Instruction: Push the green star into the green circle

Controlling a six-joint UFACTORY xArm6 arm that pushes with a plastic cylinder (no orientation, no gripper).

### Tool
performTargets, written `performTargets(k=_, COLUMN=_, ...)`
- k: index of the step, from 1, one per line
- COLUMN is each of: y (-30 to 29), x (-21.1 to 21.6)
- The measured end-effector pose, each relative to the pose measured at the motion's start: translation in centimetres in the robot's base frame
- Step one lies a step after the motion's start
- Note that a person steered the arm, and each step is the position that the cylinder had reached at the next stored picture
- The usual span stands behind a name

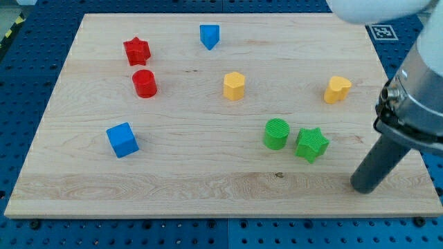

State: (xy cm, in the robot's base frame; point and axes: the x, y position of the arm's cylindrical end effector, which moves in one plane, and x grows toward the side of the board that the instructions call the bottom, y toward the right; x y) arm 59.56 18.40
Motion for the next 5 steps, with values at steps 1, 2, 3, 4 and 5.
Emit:
performTargets(k=1, y=-4.0, x=-1.3)
performTargets(k=2, y=-3.9, x=-2.1)
performTargets(k=3, y=-3.2, x=-2.0)
performTargets(k=4, y=-3.1, x=-2.5)
performTargets(k=5, y=-3.7, x=-3.4)
